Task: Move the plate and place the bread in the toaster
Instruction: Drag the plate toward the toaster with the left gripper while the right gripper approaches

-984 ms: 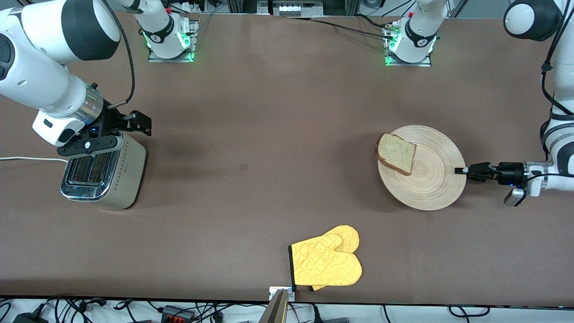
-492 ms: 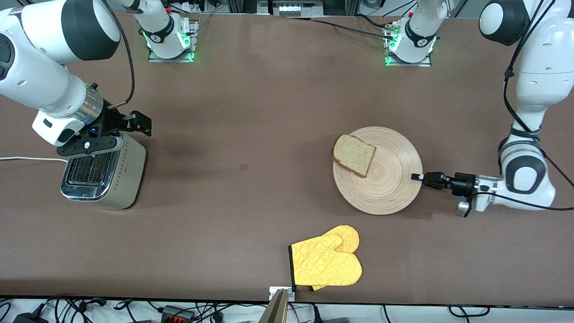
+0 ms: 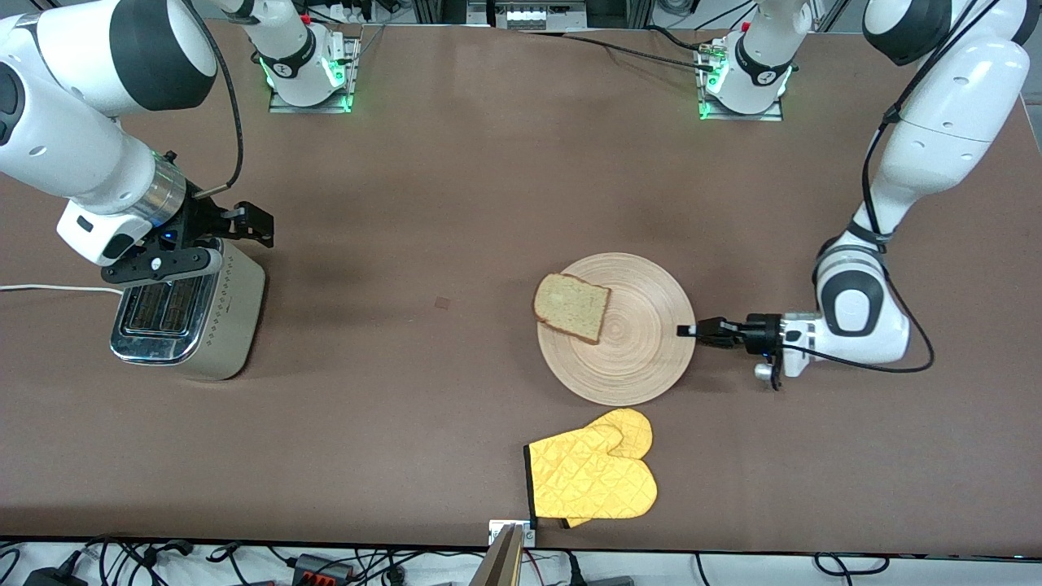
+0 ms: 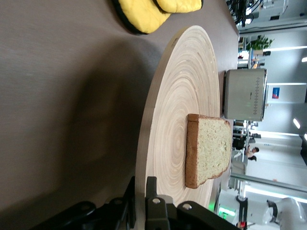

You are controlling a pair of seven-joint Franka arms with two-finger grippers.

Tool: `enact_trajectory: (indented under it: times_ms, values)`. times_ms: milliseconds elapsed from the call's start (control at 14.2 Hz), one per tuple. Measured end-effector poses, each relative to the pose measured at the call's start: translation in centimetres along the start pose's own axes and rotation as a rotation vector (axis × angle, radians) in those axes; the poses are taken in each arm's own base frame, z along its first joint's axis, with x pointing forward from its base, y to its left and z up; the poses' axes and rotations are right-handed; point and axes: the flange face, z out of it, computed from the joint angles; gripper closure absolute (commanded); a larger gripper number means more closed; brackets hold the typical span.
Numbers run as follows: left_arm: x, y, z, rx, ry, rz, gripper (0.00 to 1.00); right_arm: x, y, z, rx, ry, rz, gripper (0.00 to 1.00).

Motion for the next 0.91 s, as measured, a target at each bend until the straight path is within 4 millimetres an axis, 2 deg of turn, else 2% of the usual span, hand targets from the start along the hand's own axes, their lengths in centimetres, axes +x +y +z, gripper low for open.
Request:
enact_trajectory:
  times_ms: [281,492,633,914]
  values:
    - [-1.1,2.1,4.4,0.044,0.061,-0.010,0.98,-0.1,0.0,0.3,0.001,-0.010,0.008,0.00]
    - [-1.9,2.9,6.3,0.049,0.068,-0.018,0.98,-0.3,-0.5,1.6,0.004,-0.052,0.054,0.00]
    - [-2.1,3.2,7.0,0.036,0.074,-0.032,0.98,0.0,-2.1,3.2,0.003,-0.077,0.061,0.00]
    - [-2.3,4.0,8.8,0.040,0.091,-0.046,0.98,1.4,-6.7,7.6,0.045,-0.105,0.061,0.00]
